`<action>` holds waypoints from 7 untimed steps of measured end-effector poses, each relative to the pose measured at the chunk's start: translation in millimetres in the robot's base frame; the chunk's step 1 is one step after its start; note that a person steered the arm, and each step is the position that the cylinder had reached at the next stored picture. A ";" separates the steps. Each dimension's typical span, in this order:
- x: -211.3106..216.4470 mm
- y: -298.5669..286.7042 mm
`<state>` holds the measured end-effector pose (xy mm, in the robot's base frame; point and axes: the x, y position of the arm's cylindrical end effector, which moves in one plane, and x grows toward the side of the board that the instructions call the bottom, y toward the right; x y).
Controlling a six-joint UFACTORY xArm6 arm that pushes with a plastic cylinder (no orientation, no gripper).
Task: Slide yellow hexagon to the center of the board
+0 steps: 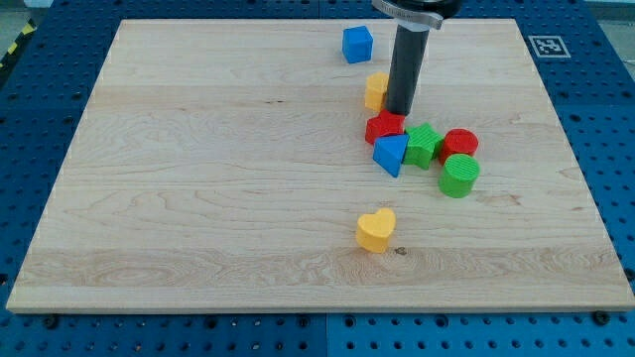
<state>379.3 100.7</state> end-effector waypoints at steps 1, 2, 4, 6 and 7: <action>0.0 41.1; -2.0 65.5; -22.8 37.2; -23.6 12.3; -46.8 7.7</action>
<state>332.5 108.4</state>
